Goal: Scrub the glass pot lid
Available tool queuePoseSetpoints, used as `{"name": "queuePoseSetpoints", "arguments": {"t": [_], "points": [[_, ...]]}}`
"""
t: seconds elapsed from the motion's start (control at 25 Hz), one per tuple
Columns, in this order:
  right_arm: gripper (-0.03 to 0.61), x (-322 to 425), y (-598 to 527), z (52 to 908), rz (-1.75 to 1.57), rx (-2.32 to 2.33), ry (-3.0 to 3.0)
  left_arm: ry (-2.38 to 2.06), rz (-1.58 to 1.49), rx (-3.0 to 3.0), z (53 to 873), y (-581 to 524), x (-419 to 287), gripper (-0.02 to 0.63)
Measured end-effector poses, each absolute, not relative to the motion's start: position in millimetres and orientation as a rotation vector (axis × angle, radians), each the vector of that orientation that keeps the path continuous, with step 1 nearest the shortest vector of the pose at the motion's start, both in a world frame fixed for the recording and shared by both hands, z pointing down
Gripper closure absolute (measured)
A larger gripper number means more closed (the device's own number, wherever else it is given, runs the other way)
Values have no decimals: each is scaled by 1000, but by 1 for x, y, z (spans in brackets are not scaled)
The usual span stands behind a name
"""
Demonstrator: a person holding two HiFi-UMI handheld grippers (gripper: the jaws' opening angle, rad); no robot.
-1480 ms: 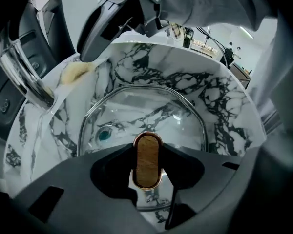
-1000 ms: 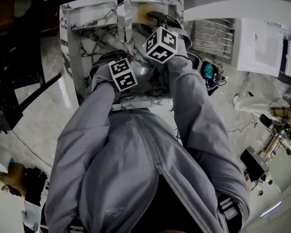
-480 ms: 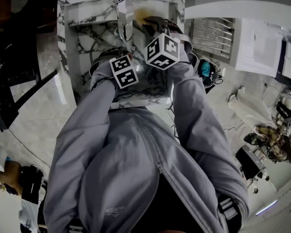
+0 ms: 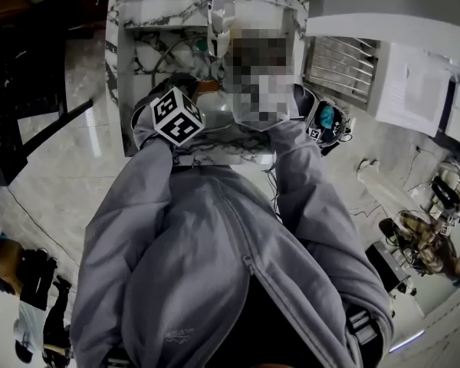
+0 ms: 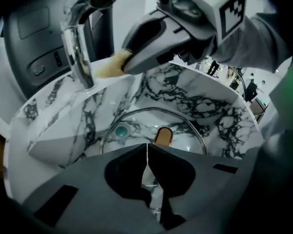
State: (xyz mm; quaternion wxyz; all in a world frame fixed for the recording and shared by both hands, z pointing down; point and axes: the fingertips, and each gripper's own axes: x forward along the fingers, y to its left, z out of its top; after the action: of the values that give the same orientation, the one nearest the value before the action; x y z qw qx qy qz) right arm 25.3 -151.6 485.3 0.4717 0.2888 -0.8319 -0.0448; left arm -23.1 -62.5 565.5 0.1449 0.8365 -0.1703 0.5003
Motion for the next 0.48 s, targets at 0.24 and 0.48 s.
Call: {"name": "queuePoseSetpoints", "arguments": {"t": [0.24, 0.48], "points": [[522, -9, -142, 504, -76, 605, -2066, -756, 1188, 2319, 526, -85, -70, 597], [522, -60, -127, 549, -48, 409, -2061, -949, 1048, 2223, 498, -90, -105, 598]]}}
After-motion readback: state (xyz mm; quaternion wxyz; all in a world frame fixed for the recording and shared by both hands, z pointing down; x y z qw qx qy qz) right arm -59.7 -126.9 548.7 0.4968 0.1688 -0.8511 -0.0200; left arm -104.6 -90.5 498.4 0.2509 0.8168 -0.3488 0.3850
